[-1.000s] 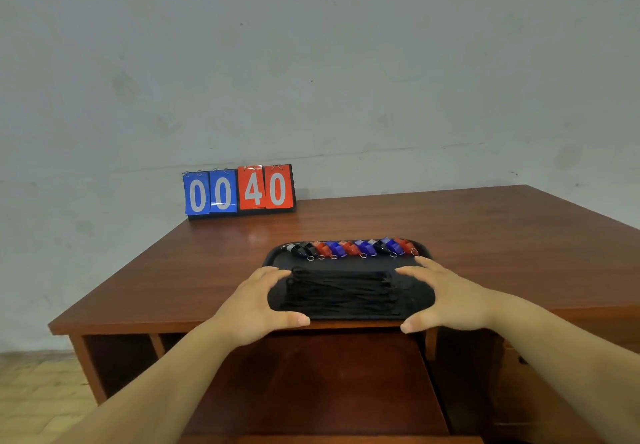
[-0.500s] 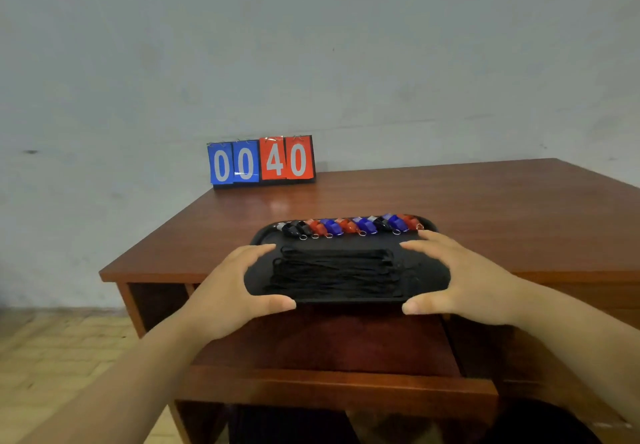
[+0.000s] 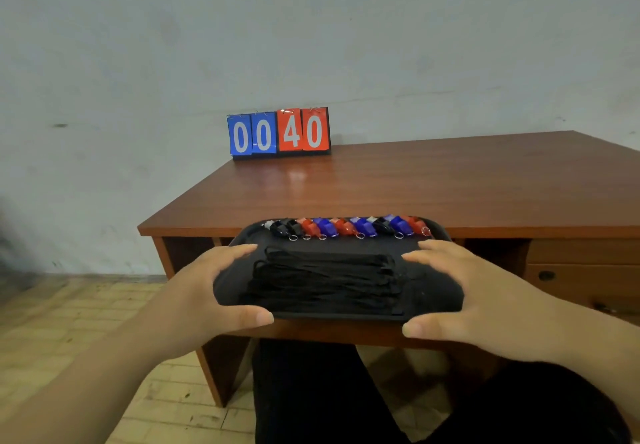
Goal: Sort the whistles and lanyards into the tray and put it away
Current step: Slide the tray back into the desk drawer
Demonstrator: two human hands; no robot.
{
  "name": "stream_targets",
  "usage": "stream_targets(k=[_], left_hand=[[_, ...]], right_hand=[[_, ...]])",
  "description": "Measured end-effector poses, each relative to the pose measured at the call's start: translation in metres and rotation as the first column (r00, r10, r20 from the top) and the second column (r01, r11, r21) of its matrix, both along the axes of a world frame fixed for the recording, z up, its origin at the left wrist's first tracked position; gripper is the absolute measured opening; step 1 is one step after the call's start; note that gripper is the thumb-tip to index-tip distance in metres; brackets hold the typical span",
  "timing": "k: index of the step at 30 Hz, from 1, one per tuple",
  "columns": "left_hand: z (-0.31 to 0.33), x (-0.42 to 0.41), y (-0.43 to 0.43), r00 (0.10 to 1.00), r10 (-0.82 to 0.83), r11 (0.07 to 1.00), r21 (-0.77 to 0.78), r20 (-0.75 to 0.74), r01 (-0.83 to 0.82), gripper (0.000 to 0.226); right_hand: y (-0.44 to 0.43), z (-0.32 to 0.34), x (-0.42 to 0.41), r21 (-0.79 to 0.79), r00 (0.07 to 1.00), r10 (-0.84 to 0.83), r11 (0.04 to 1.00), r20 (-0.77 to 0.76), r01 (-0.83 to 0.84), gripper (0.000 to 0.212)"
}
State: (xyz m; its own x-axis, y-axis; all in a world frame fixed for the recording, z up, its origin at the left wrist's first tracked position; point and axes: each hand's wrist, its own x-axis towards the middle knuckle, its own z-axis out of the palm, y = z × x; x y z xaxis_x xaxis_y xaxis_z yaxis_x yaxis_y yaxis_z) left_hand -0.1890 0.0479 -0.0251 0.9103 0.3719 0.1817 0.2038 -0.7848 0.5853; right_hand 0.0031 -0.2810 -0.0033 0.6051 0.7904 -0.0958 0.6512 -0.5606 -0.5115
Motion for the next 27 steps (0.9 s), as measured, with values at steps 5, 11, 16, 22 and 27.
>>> stream_targets(k=[5,11,16,22,27], left_hand=[[-0.007,-0.017,-0.002,1.000,-0.019,1.000,0.025,-0.009,0.019,0.109],[-0.019,-0.021,-0.002,0.999,-0.022,1.000,0.021,-0.043,0.023,0.112],[-0.042,-0.002,0.006,0.996,-0.063,0.998,0.006,-0.056,0.064,0.104],[-0.067,0.037,0.026,0.990,-0.081,0.997,-0.012,-0.119,0.080,0.098],[-0.073,0.061,0.041,0.979,-0.102,0.995,0.000,-0.177,0.103,0.095]], right_hand=[[-0.005,-0.009,-0.007,-0.004,0.999,0.025,1.000,-0.022,-0.025,0.120],[-0.006,-0.019,-0.008,-0.042,0.997,0.042,0.998,-0.072,-0.045,0.118],[0.005,-0.047,0.014,-0.039,0.996,0.032,0.999,-0.089,-0.036,0.112],[0.024,-0.075,0.048,-0.096,0.998,0.033,0.995,-0.047,-0.037,0.109],[0.038,-0.092,0.069,-0.112,1.000,0.027,0.993,-0.004,-0.028,0.108]])
